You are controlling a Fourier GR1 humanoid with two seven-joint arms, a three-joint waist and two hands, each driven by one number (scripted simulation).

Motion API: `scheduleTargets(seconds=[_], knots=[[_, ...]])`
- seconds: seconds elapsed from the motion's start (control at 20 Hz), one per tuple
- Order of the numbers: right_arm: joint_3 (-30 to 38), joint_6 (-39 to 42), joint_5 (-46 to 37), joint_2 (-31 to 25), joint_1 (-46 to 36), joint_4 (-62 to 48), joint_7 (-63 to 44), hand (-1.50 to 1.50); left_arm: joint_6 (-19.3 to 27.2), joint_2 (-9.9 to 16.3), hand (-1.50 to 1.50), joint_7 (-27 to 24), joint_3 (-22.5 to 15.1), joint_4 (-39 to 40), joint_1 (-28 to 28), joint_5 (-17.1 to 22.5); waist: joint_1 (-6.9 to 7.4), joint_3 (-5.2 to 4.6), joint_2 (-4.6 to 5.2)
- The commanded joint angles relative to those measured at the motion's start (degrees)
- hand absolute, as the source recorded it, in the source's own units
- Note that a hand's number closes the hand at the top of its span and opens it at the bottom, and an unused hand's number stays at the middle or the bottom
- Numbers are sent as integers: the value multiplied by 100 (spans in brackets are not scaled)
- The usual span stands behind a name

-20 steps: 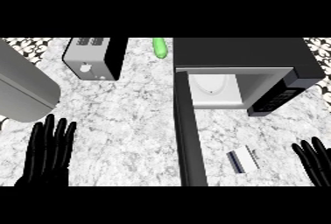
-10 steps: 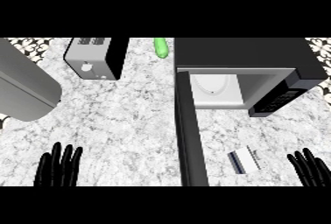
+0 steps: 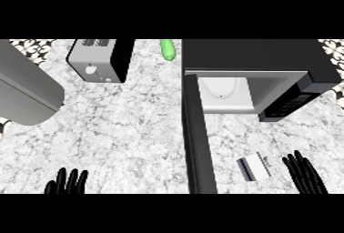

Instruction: Pick up the milk, place it into the microwave and close the microwave

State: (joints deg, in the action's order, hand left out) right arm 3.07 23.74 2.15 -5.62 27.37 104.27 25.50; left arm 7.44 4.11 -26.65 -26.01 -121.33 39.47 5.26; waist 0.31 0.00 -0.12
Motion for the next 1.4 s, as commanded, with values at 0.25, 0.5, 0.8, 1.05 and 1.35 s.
scheduleTargets(seconds=[0.25, 0.5, 0.8, 1.05, 1.35], knots=[[310, -811, -644, 335, -900, -1758, 718, -150, -203, 467, -150, -262, 377, -218, 359, 560, 13, 1, 7], [804, -819, -685, -93, -1752, -3208, 1256, -150, -57, 424, -150, -598, -123, -91, 649, 270, 29, 3, 9], [925, -686, -840, -345, -1922, -4433, 2409, -150, -63, 460, -150, -1077, -116, 427, 527, 272, 14, 3, 9], [1135, -678, -928, -654, -2577, -5639, 3186, -150, -50, 758, -150, -1059, -104, -142, 963, 485, 44, 7, 12], [928, -1000, -1158, -587, -2811, -6244, 3464, -150, 205, 547, -150, -1002, -348, 277, 523, 360, 8, 3, 11]])
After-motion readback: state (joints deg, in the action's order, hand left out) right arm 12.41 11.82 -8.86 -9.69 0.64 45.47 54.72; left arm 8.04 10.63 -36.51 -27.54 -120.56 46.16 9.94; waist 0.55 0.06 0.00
